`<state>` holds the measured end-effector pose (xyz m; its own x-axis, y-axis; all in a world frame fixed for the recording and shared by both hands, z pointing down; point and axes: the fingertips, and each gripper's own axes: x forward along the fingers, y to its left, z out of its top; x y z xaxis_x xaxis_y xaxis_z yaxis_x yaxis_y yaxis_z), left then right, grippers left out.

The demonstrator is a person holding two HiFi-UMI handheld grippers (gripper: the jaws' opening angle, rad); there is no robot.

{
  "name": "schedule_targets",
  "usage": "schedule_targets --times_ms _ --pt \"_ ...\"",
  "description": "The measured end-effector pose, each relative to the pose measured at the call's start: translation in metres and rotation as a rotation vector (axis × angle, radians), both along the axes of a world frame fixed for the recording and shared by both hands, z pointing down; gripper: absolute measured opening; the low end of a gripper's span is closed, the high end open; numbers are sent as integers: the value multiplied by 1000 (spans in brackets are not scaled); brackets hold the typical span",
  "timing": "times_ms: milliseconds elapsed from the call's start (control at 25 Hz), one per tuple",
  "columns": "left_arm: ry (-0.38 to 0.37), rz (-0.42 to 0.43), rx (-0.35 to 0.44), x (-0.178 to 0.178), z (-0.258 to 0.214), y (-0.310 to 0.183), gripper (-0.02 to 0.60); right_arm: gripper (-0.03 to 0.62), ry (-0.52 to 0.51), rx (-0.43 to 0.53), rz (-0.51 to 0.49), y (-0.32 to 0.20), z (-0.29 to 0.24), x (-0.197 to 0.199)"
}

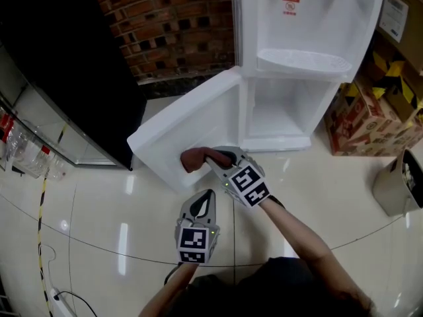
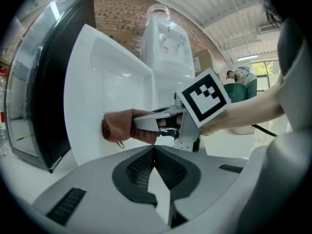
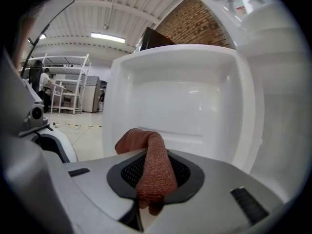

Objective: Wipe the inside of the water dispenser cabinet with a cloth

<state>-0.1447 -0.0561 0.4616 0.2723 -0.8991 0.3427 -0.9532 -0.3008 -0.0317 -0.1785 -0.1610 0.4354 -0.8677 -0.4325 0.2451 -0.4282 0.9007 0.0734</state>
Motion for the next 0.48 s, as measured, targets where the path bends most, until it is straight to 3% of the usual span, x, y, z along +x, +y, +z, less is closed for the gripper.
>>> schedule_targets --times_ms 480 --pt "-15 4 -4 2 0 2 -14 72 25 -47 309 -89 36 104"
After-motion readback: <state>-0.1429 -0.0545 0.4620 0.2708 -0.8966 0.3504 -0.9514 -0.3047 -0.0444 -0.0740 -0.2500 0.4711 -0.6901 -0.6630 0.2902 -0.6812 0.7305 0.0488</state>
